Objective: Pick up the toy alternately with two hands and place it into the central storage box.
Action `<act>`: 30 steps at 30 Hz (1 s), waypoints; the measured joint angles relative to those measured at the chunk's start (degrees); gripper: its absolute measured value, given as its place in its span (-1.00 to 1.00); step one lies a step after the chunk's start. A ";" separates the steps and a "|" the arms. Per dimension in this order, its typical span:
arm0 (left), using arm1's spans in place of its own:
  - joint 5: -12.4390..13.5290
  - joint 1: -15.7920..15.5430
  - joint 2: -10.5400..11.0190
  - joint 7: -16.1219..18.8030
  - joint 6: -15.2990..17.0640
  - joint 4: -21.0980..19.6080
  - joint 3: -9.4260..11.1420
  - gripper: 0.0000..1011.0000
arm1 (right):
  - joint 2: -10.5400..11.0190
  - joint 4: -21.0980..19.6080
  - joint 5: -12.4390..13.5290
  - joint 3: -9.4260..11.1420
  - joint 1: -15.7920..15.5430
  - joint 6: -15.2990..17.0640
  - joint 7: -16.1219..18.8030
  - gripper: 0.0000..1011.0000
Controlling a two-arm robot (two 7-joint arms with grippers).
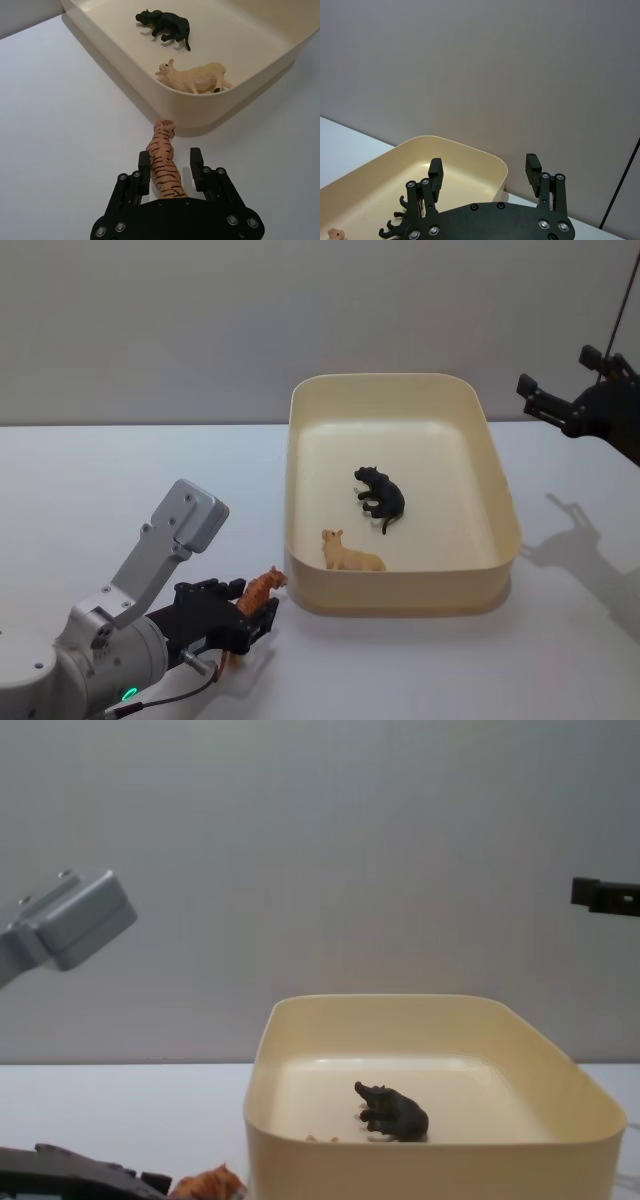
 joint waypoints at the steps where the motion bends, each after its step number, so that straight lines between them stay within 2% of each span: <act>1: 0.01 -0.01 -0.02 -0.04 0.01 0.04 0.01 -0.06 | 0.00 0.00 0.00 0.00 0.00 0.00 0.00 0.98; 4: 0.04 -0.06 -0.06 -0.16 0.03 0.15 0.03 -0.33 | 0.00 0.00 0.00 0.00 0.00 0.00 0.00 0.98; 8: 0.06 -0.12 -0.12 -0.29 0.04 0.25 0.04 -0.49 | 0.00 0.00 0.00 0.00 0.00 0.00 0.00 0.98; 24: 0.29 -0.23 -0.23 -0.48 -0.04 0.44 0.07 -0.53 | 0.00 0.00 0.00 0.00 0.00 0.00 0.00 0.98; 30: 1.12 -0.42 -0.74 1.90 -1.12 0.35 -0.27 -0.53 | 0.00 0.00 0.00 0.00 0.00 0.00 0.00 0.98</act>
